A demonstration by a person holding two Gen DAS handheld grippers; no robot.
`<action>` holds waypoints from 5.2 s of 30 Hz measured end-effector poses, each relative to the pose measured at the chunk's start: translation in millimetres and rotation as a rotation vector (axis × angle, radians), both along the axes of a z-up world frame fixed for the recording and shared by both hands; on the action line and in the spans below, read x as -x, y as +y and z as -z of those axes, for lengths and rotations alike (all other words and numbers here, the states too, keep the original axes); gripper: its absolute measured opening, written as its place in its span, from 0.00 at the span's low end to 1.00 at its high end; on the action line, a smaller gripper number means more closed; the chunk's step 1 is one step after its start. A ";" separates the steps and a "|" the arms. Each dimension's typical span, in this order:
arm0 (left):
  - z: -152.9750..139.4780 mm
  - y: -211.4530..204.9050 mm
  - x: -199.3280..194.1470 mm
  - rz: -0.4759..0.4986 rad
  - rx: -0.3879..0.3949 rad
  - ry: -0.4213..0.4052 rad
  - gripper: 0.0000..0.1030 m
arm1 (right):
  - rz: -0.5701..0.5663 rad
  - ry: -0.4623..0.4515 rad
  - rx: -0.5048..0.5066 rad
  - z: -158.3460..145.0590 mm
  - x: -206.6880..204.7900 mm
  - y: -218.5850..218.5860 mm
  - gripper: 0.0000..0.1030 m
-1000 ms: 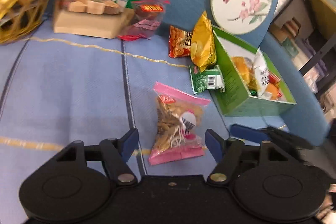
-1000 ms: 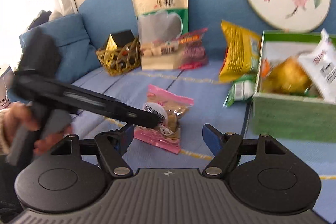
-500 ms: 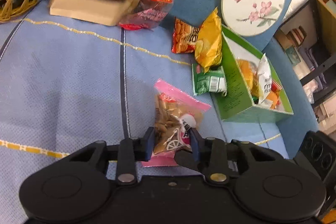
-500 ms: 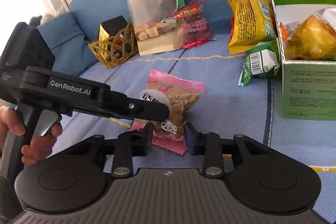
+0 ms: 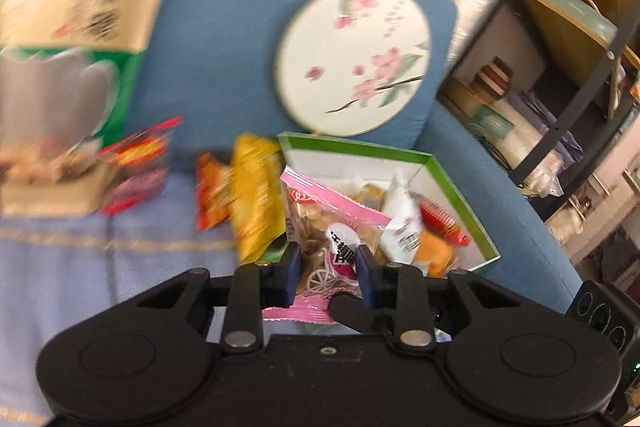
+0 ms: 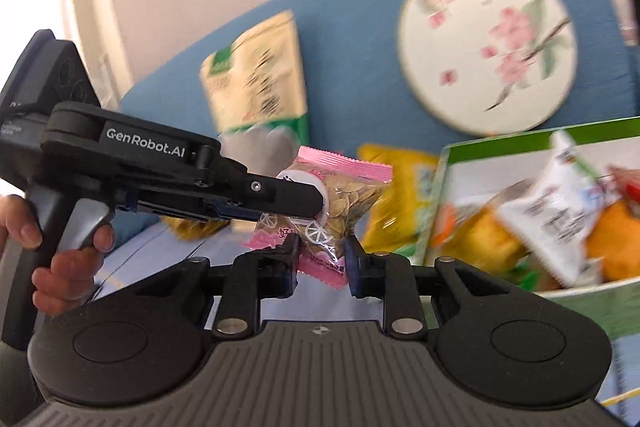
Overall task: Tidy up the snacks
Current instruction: 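Carry the cookie packet into the green box and open the left tool, then reach the left tool toward the green-and-white snack pack and grasp it, then carry the green-and-white pack into the green box and open the left tool, then reach the left tool to the yellow cake packet and grasp it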
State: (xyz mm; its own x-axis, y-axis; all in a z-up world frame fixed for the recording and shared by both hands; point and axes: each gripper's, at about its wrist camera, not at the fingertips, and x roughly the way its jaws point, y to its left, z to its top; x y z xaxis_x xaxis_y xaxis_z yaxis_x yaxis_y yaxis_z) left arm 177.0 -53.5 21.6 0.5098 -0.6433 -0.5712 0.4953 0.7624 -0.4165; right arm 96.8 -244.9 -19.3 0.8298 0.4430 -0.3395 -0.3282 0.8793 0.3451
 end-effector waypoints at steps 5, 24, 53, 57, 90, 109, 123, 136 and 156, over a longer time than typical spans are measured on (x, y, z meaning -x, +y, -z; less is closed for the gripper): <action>-4.0 -43.4 -22.3 0.050 0.015 -0.020 0.07 | 0.108 -0.038 0.045 -5.5 -3.2 -26.2 0.42; -0.6 -34.5 -29.8 -0.055 0.004 -0.065 0.95 | 0.214 -0.108 0.290 0.1 -14.1 -19.0 0.85; 103.3 -6.2 -56.7 -0.213 0.092 0.178 0.78 | 0.060 0.033 0.329 19.7 44.1 45.3 1.00; 102.3 -13.5 -51.2 -0.161 -0.017 0.101 0.37 | 0.042 0.030 0.364 22.6 44.9 51.1 1.00; 81.2 52.0 19.5 -0.117 0.093 0.240 0.22 | -0.058 0.169 0.097 44.1 5.3 53.3 0.53; 19.3 -59.4 0.7 0.078 0.095 0.045 0.23 | 0.226 -0.037 0.059 3.2 17.3 -32.0 0.53; 40.7 -36.1 -9.2 -0.040 0.036 0.053 0.72 | 0.297 0.013 0.255 6.8 33.4 -27.7 0.64; 46.0 -1.3 -5.2 -0.130 0.018 0.058 0.76 | 0.273 0.020 0.294 34.6 -8.8 -13.7 0.27; 66.1 22.7 -33.0 -0.326 -0.068 0.000 1.00 | 0.185 -0.040 0.279 21.4 35.7 29.8 1.00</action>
